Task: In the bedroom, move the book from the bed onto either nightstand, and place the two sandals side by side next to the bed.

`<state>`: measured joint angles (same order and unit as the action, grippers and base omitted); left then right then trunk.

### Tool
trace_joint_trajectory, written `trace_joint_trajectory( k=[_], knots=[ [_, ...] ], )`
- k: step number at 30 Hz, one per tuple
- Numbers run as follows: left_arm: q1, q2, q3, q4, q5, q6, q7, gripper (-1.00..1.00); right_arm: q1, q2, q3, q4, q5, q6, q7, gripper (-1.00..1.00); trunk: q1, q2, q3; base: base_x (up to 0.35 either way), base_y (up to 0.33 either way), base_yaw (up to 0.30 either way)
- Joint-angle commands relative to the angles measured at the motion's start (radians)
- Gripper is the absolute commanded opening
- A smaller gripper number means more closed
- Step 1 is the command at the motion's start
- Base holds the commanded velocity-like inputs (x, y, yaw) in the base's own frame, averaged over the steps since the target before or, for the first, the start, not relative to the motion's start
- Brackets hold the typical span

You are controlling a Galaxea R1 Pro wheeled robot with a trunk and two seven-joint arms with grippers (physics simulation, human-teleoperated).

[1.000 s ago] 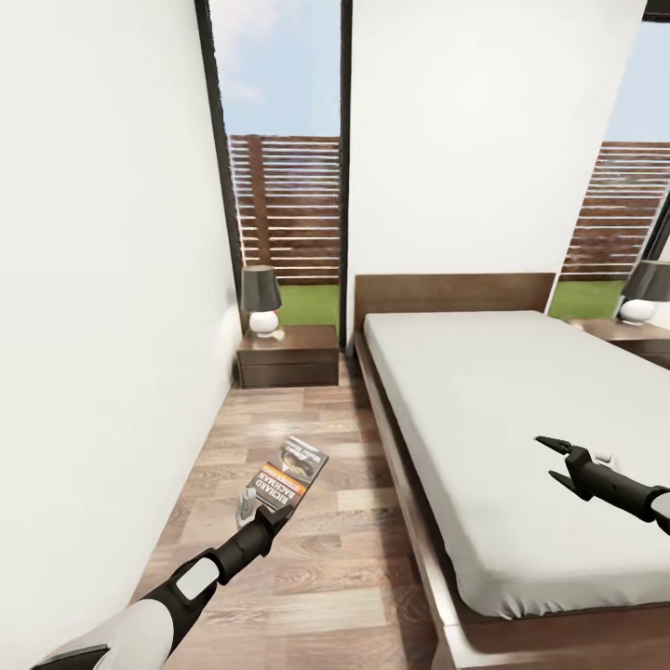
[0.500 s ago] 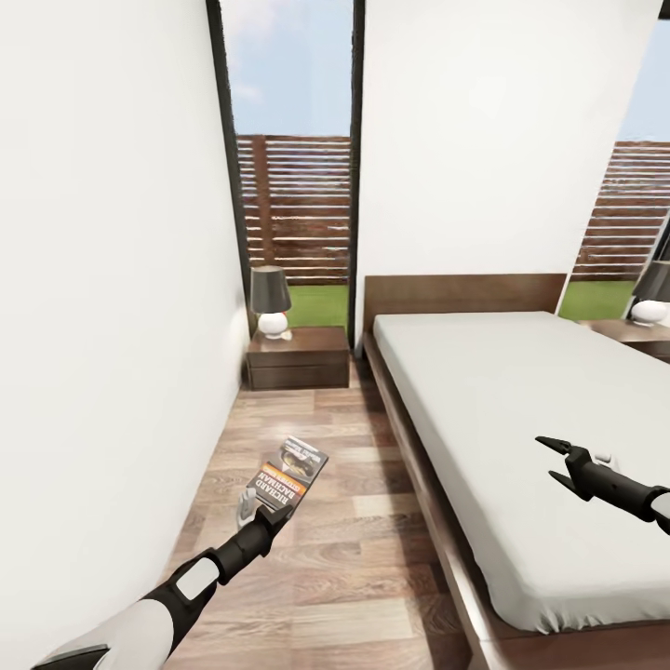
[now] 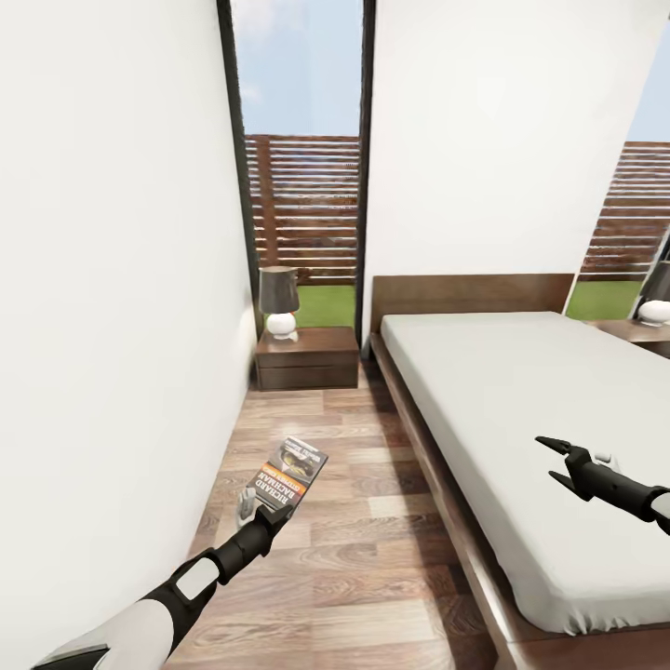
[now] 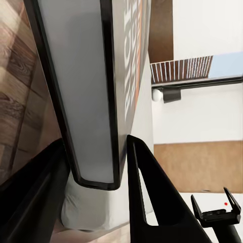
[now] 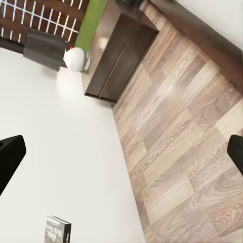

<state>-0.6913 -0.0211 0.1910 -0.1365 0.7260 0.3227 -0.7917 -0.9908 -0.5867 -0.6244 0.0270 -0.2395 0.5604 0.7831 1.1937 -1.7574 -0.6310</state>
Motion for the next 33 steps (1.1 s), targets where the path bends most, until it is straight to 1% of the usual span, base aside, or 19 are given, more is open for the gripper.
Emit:
trace_joint_trajectory(
  k=[1,8,24,33],
  knots=[
    [-0.001,0.0,0.008,0.0,0.0,0.01,-0.002,-1.0,-0.002,-0.001,0.005,0.003,-0.011,0.006,0.001,1.0,0.0,-0.001,-0.001,0.001,0.125,0.0],
    [-0.001,0.0,0.009,0.0,-0.001,0.01,-0.002,-1.0,-0.002,-0.001,0.005,0.003,-0.011,0.006,0.001,1.0,0.0,-0.001,-0.001,0.0,0.056,0.0],
    [-0.001,0.0,0.01,-0.001,0.0,0.01,-0.004,-1.0,-0.002,-0.001,0.005,0.003,-0.012,0.006,0.001,1.0,0.0,-0.001,-0.001,0.0,0.004,0.002],
    [-0.001,0.0,0.012,-0.002,0.0,0.01,-0.006,-1.0,-0.002,-0.001,0.005,0.002,-0.012,0.006,0.002,1.0,0.0,-0.001,-0.001,0.0,0.0,0.151]
  ],
)
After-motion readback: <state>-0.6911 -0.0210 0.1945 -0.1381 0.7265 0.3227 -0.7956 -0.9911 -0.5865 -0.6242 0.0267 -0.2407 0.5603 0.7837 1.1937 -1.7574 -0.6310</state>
